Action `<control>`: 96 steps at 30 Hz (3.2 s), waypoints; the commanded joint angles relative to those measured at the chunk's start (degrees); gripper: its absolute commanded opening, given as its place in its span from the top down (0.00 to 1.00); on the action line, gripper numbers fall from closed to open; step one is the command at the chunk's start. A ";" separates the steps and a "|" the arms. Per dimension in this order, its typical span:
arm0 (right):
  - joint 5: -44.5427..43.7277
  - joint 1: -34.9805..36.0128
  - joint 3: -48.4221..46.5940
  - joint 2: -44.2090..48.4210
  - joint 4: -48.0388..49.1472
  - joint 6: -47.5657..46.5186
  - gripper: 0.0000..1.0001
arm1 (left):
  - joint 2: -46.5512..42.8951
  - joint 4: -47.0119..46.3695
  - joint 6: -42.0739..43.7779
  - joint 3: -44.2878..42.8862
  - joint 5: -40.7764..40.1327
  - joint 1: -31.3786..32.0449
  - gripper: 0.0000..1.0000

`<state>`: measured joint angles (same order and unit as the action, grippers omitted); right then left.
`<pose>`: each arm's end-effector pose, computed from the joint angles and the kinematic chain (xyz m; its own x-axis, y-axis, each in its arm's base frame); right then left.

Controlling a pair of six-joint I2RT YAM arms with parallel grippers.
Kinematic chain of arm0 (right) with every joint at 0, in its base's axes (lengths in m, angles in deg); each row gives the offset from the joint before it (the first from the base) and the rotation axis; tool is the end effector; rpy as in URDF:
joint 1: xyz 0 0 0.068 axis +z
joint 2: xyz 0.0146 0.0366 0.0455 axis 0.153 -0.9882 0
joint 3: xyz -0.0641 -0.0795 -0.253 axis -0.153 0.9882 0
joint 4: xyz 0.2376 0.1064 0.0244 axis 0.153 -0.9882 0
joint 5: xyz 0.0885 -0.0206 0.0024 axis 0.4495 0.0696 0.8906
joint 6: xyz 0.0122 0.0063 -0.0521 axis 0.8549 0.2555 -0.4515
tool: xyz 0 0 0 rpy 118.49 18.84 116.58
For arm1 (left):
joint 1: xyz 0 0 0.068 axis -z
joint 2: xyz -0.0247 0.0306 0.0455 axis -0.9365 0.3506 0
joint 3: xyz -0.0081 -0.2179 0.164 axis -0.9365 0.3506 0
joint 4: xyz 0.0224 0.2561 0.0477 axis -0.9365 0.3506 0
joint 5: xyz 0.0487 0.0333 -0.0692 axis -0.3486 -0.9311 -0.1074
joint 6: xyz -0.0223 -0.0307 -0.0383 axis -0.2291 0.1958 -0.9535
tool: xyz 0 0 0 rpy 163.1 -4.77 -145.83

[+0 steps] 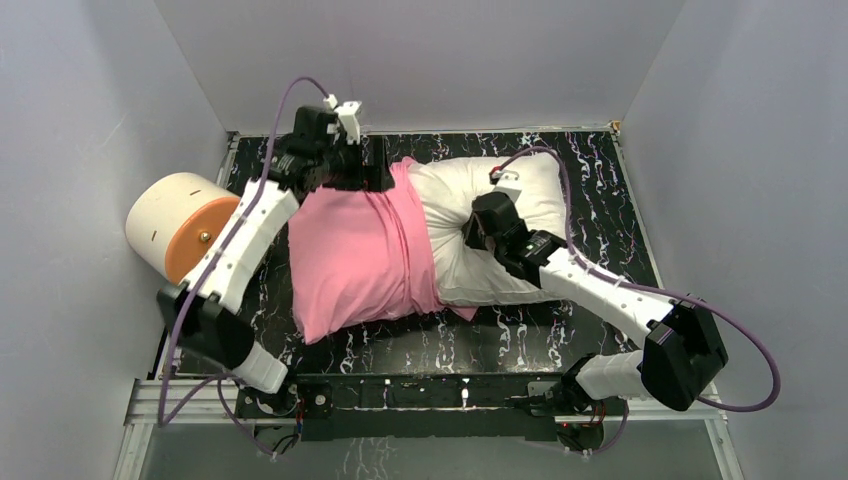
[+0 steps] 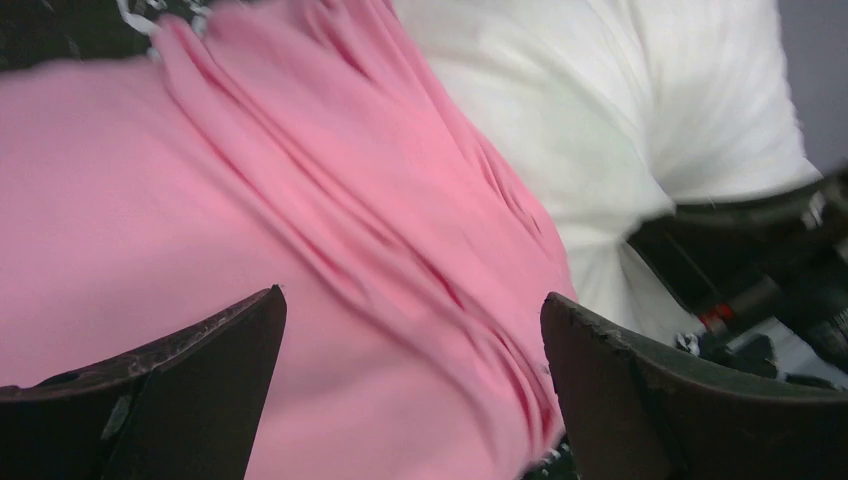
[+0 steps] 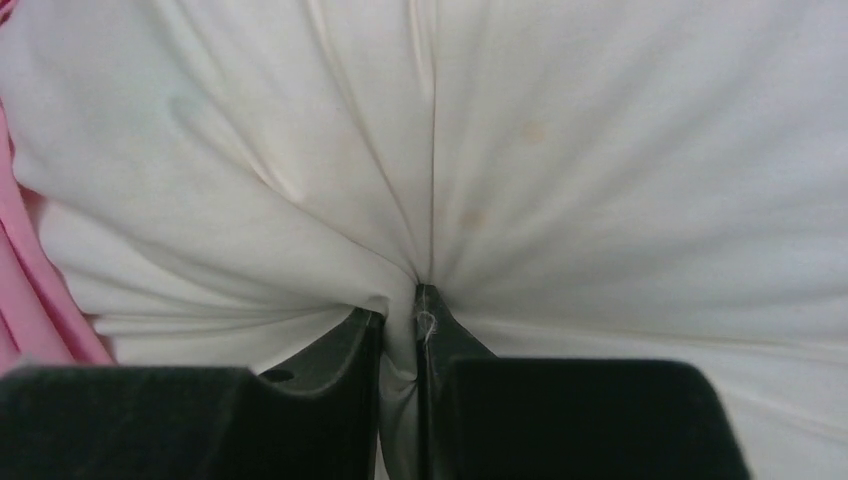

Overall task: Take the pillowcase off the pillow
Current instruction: Remove the pillow from the pillowcase.

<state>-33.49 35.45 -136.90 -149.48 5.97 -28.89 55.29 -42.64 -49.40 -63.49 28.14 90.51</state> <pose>0.2223 0.1946 0.2803 -0.5323 0.2218 -0.8170 -0.0535 0.9543 0.2939 0.3397 -0.1384 0.4003 -0.6065 0.0063 -0.7950 0.3880 0.8751 -0.2891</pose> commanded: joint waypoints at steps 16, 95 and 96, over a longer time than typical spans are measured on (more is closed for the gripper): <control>8.87 -6.29 6.49 2.71 -6.55 6.90 0.74 | -38.75 -16.17 -29.24 51.88 -6.21 26.81 0.12; 9.57 -21.42 18.55 30.35 -6.09 25.65 1.00 | -42.22 -10.84 -31.66 59.16 -38.50 36.19 0.51; 10.22 -21.47 18.97 30.43 -6.41 26.16 1.00 | -41.40 -11.56 -30.72 57.42 -37.00 36.22 0.42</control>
<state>-20.31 16.43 -119.32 -119.91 -4.32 -2.44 13.54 -56.32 -85.62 -3.14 -9.81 127.23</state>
